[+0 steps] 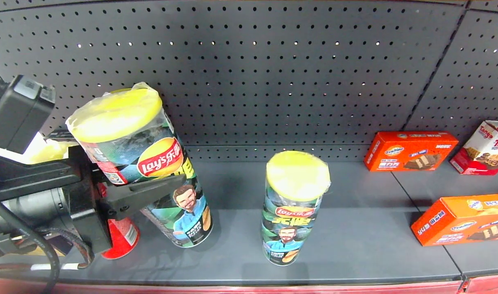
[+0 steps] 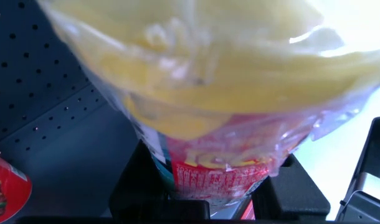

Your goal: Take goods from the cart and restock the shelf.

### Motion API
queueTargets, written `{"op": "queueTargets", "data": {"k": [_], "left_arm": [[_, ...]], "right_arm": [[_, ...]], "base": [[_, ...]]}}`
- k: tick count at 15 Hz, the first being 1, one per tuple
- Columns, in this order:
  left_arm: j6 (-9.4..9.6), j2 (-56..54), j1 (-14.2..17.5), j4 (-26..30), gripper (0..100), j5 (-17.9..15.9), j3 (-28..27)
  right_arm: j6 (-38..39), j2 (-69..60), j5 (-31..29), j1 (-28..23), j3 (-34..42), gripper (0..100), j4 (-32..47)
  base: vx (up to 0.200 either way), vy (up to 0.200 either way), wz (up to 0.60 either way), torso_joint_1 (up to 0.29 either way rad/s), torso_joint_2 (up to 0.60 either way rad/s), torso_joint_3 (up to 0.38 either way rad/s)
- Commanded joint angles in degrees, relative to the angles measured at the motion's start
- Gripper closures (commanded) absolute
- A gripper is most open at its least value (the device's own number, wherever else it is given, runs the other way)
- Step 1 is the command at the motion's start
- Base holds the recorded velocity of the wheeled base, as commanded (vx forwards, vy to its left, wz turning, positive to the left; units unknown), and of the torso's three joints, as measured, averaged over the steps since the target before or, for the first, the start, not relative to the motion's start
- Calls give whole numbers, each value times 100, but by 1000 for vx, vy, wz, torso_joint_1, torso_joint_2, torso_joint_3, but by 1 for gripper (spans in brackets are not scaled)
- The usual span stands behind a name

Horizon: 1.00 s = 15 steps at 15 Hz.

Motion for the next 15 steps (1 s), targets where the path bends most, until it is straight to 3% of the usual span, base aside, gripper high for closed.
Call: {"op": "queueTargets", "data": {"k": [1, 3, 5, 10, 15], "left_arm": [[1, -57, -108, 15, 100, 24, 6], [1, -66, -108, -3, 100, 32, 58], [1, -110, -108, -3, 100, 32, 120], [10, -224, -134, -11, 100, 32, 305], [10, -233, -143, -11, 100, 32, 287]], "right_arm": [[91, -902, -497, -20, 262, 0, 205], [91, -902, -972, -20, 780, 0, -244], [188, -902, -1359, -29, 868, 0, -200], [179, -902, -928, -20, 868, 0, -165], [170, -902, -1332, -29, 868, 0, -165]], "base": [[0, 0, 0, 0, 0, 0], [0, 0, 0, 0, 0, 0], [0, 0, 0, 0, 0, 0], [0, 0, 0, 0, 0, 0], [0, 0, 0, 0, 0, 0]]}}
